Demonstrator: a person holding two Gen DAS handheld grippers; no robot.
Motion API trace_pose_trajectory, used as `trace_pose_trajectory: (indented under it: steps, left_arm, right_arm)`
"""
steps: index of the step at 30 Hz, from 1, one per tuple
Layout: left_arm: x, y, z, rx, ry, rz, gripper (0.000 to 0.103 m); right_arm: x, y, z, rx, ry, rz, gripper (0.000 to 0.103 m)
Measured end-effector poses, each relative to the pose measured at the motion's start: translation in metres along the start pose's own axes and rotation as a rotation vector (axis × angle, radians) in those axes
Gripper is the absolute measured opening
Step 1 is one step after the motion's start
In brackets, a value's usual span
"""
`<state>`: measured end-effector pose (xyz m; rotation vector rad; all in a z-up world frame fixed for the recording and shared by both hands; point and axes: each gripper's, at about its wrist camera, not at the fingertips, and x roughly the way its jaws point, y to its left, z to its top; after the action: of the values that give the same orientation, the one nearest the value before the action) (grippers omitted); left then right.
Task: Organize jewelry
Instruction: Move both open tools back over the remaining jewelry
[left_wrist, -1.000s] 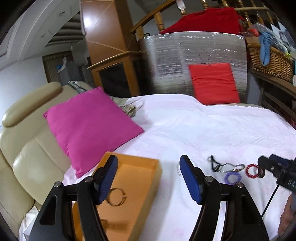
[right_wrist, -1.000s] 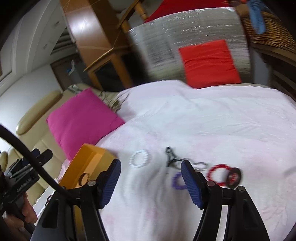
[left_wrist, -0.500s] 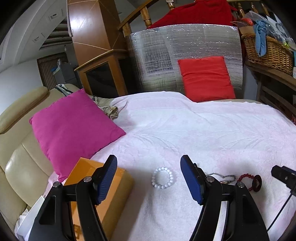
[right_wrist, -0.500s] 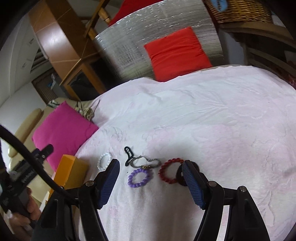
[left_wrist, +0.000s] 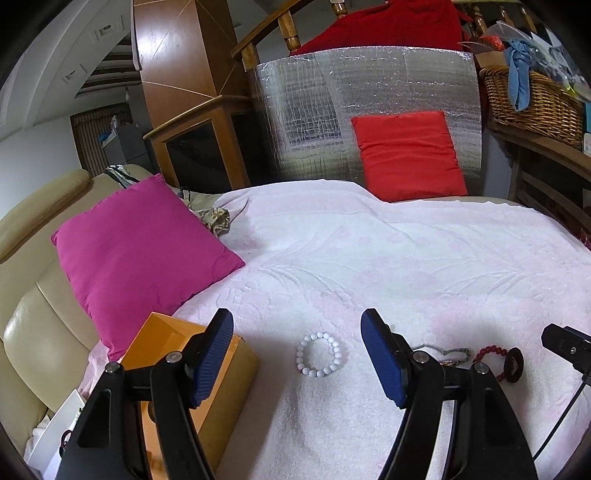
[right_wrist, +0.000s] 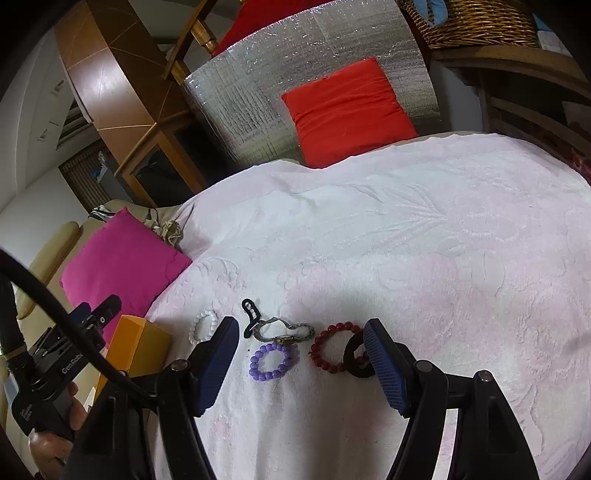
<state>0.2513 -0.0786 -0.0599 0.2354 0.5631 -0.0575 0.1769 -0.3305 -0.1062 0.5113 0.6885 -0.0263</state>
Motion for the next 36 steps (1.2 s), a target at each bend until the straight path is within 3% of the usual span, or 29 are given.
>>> trace_pose_trajectory:
  steps: [27, 30, 36]
  left_arm:
    - [0.002, 0.008, -0.001, -0.002, 0.007, -0.008, 0.073]
    - [0.012, 0.008, -0.006, 0.01, 0.04, -0.045, 0.08]
    - [0.059, 0.015, -0.026, 0.017, 0.204, -0.139, 0.08]
  right_arm:
    - [0.013, 0.006, 0.001, 0.02, 0.021, 0.016, 0.074]
    - [0.015, 0.003, 0.002, 0.031, 0.028, 0.022, 0.074]
    - [0.021, -0.026, 0.007, 0.106, 0.061, 0.006, 0.074]
